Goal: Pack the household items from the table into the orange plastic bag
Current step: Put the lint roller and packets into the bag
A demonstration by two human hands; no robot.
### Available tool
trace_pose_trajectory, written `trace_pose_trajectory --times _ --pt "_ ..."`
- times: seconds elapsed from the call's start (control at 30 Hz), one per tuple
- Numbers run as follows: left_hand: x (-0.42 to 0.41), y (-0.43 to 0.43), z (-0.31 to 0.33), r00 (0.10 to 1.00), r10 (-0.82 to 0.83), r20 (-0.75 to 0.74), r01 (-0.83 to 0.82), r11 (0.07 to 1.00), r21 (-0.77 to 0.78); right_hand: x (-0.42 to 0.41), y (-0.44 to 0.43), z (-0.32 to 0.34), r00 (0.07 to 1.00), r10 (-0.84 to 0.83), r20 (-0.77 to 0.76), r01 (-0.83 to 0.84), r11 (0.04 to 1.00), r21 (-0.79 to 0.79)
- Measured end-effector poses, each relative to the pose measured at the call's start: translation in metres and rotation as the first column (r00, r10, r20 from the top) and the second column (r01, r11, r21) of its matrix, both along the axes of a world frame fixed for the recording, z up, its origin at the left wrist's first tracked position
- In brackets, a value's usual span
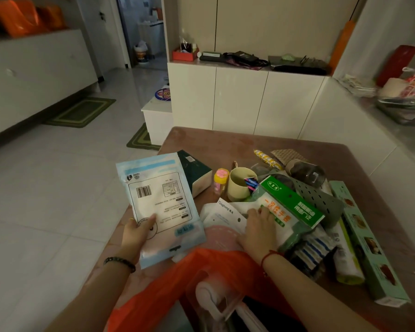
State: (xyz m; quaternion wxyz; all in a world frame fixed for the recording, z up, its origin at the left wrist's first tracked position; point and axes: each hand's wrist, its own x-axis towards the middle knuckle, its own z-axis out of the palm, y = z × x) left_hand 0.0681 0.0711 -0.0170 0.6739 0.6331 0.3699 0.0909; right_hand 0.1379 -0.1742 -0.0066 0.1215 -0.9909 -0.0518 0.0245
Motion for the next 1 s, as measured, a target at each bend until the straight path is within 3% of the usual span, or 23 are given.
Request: trace_pose_trajectory --times 0.07,0.2,0.33,0.53,0.63,0.7,0.8,0.87,0.93,1.0 --pt "-0.004 0.002 0.005 0.999 0.002 0.042 -0.001 1.000 -0.011 -0.004 0.003 -0.003 1.000 -0.001 0.031 0.000 0.999 0.035" --pt "-0.008 0.004 0.010 0.997 0.010 0.081 -0.008 1.000 -0.026 0.003 -0.001 -0.002 0.983 -0.086 -0.164 0.133 0.945 0.300" --pt "-0.009 0.003 0.019 0.988 0.019 0.154 -0.013 0.999 -0.041 0.004 -0.008 -0.001 0.969 -0.059 -0.242 0.153 0.906 0.394" --pt "-0.013 -0.003 0.050 0.950 0.071 0.305 -0.079 0.997 0.016 0.001 -0.024 0.061 0.994 -0.022 0.104 -0.048 0.782 0.622" --pt "-0.019 -0.016 0.082 0.914 0.014 0.404 -0.065 0.991 0.114 -0.009 -0.043 0.119 0.959 -0.083 0.270 -0.165 0.611 0.774" --pt "-0.024 -0.029 0.105 0.886 -0.031 0.462 -0.037 0.990 0.137 -0.023 -0.058 0.165 0.925 -0.134 0.356 -0.270 0.430 0.862" --pt "-0.034 -0.054 0.135 0.835 -0.157 0.527 0.115 0.987 0.113 -0.044 -0.077 0.218 0.927 -0.088 0.364 -0.348 0.158 0.924" --pt "-0.046 -0.078 0.149 0.815 -0.262 0.517 0.257 0.963 0.083 -0.055 -0.083 0.232 0.954 0.032 0.298 -0.299 0.084 0.950" --pt "-0.065 -0.103 0.154 0.785 -0.342 0.516 0.399 0.917 0.000 -0.070 -0.082 0.232 0.975 0.074 0.211 -0.222 0.188 0.957" --pt "-0.078 -0.124 0.158 0.754 -0.354 0.553 0.517 0.839 -0.168 -0.084 -0.083 0.223 0.970 0.005 0.242 -0.217 0.456 0.863"
